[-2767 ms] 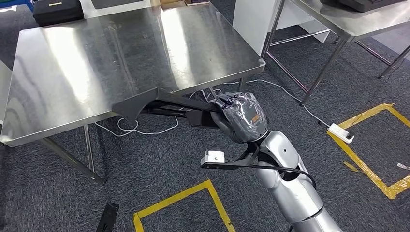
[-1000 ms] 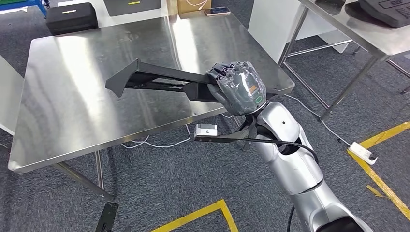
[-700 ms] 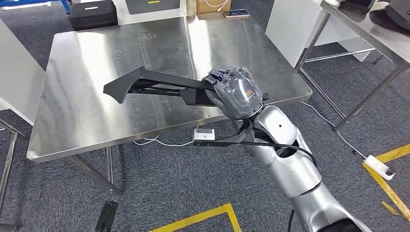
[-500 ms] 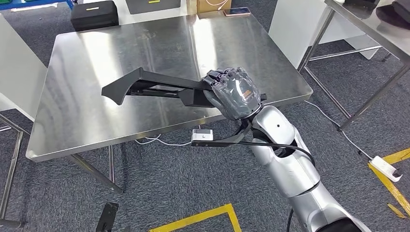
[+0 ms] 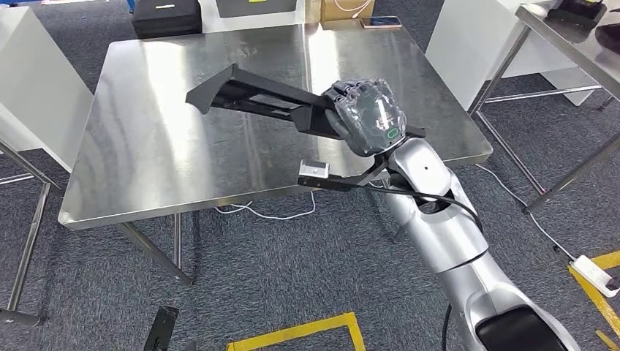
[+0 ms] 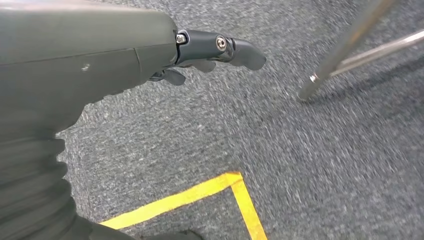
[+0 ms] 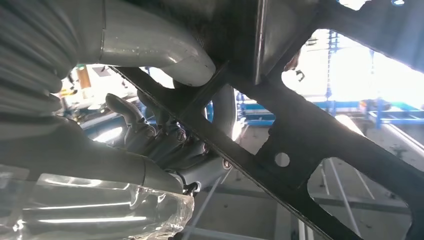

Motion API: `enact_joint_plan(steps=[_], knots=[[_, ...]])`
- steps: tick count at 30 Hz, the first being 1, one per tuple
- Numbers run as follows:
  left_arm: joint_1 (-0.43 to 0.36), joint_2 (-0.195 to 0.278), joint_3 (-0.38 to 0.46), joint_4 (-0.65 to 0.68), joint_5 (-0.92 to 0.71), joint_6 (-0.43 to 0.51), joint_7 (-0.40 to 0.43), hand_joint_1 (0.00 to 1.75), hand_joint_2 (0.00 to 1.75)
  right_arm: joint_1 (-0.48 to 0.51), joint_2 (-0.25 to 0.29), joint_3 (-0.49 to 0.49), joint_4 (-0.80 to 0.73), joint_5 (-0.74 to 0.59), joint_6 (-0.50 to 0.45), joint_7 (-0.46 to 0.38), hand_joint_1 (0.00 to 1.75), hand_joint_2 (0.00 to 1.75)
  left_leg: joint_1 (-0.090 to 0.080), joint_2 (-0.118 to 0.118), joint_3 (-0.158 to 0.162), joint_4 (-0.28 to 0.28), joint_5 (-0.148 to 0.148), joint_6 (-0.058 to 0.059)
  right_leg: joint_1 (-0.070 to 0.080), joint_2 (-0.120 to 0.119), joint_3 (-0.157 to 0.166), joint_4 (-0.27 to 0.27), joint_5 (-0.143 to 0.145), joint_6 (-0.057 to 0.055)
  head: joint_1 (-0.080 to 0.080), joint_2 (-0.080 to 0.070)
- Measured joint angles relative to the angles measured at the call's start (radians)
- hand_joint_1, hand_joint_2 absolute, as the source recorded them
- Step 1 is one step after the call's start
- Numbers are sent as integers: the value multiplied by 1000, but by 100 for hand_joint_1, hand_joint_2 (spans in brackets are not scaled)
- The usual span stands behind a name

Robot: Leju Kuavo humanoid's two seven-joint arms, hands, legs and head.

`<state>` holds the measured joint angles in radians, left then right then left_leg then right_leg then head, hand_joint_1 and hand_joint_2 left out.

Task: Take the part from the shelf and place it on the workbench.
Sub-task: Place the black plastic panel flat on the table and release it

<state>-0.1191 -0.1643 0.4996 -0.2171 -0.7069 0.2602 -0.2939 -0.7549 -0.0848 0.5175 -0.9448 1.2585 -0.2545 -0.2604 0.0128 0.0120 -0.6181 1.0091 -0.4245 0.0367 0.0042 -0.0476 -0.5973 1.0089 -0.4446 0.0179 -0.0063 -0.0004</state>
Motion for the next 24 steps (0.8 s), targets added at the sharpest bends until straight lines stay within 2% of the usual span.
enact_joint_plan(steps=[1,2,4,5,6,7,9,10,11,13,14,16,18,19,20,21,22,24], knots=[[0,0,0,0,0,0,0,0,175,-15,-5,-11,26,2,-11,-3,166,175,3,-6,2,-4,4,7,-1,9,-14,31,-17,1,1,0],[-1,0,1,0,0,0,-1,0,175,-28,-9,-20,49,3,-18,-5,166,175,5,-11,4,-6,6,12,-4,21,-40,85,-42,1,3,0],[-1,0,2,0,0,0,-1,0,175,-40,-16,-33,89,6,-26,-8,166,175,5,-26,3,-6,7,16,-11,38,-106,226,-96,0,7,0],[0,0,2,0,0,0,-2,0,175,-42,-19,-36,105,7,-27,-8,166,175,5,-34,2,-6,7,16,-14,40,-131,275,-111,4,8,0],[1,0,2,0,0,0,-2,0,175,-42,-21,-39,118,9,-28,-9,166,175,6,-43,2,-5,7,15,-17,41,-138,288,-109,12,9,0],[1,0,3,0,0,0,-2,0,175,-42,-23,-41,128,11,-29,-10,166,175,7,-51,3,-5,7,14,-20,42,-124,255,-90,21,10,0],[1,0,4,0,-1,0,-2,0,175,-44,-27,-46,143,16,-34,-9,166,175,9,-67,4,-2,4,8,-31,54,-54,109,-32,42,10,0],[1,0,5,0,-3,1,-2,0,175,-46,-28,-48,150,19,-38,-8,166,175,8,-73,3,-1,3,2,-33,62,-23,45,-10,45,11,0],[0,0,5,0,-4,1,-1,0,175,-47,-30,-49,155,22,-41,-7,166,175,7,-79,0,0,3,-4,-33,67,-4,7,2,44,11,0],[1,1,5,0,-7,1,1,0,175,-45,-34,-52,162,26,-46,-7,166,175,7,-87,-6,-1,7,-15,-26,66,1,-2,5,32,9,0],[2,2,5,0,-8,1,2,0,175,-44,-37,-55,164,25,-47,-8,166,175,9,-89,-9,0,6,-19,-28,61,0,-1,6,25,8,0],[1,3,6,0,-8,-1,3,0,175,-45,-42,-64,165,19,-49,-14,166,175,10,-67,-25,34,-18,-27,-32,52,2,-3,6,7,5,0],[-1,4,6,0,-7,-3,3,0,175,-46,-48,-72,165,15,-52,-20,166,175,9,-33,-73,141,-75,-33,-29,44,5,-5,5,-8,1,0],[-1,4,6,0,-6,-4,1,0,175,-46,-51,-74,166,14,-52,-22,166,175,9,-23,-107,211,-104,-34,-25,40,6,-4,4,-12,0,0],[-1,4,6,0,-5,-4,-2,0,175,-45,-53,-77,167,14,-53,-23,166,175,9,-18,-134,264,-121,-34,-20,36,6,-4,3,-14,1,0],[-1,4,6,0,-4,-4,-5,0,175,-44,-56,-79,167,13,-54,-24,166,175,9,-17,-148,289,-121,-32,-16,31,7,-4,2,-15,1,0],[-1,5,6,0,-4,-5,-9,0,175,-44,-57,-82,168,13,-54,-24,166,175,8,-16,-143,276,-103,-27,-12,28,8,-4,1,-16,0,0],[-3,6,7,-1,-4,-4,-11,0,175,-44,-60,-87,167,15,-55,-24,166,175,2,-10,-84,159,-40,-9,-6,23,12,-4,-1,-19,0,0]])
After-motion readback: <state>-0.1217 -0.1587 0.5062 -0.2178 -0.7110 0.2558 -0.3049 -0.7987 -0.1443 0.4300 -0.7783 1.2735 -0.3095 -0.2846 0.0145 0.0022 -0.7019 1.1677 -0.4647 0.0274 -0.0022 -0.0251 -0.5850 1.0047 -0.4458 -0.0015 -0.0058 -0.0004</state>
